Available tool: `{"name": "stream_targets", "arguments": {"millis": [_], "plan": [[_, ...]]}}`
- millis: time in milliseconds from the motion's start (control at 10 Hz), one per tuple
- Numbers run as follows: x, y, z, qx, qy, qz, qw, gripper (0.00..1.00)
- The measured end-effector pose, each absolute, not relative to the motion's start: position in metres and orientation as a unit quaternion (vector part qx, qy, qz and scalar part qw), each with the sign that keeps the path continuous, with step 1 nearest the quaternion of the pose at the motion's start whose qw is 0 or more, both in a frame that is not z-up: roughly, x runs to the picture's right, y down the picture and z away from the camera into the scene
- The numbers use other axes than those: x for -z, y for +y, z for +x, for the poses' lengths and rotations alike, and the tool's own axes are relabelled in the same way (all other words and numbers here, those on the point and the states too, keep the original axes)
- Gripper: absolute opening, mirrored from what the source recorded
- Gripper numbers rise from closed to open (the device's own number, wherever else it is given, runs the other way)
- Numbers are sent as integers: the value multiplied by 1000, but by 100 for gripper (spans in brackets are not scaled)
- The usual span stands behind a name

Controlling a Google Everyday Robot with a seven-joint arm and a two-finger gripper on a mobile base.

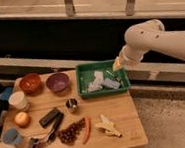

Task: Wipe table surface with sponge

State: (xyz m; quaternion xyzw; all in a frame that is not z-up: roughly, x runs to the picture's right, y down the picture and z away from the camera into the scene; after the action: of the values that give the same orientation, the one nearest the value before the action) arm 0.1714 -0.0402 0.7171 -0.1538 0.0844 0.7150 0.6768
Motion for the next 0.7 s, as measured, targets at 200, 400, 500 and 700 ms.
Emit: {"name": "stream_targets", "arguments": {"millis": [200, 400, 500, 700], "plan": [[-731, -54, 148, -706, 79, -153, 687, 62], [-751, -57, 131, -699, 77, -163, 692, 62], [-762, -55, 126, -698, 77, -173, 691, 62], [-785, -48, 113, -695, 79, -194, 687, 62]]}}
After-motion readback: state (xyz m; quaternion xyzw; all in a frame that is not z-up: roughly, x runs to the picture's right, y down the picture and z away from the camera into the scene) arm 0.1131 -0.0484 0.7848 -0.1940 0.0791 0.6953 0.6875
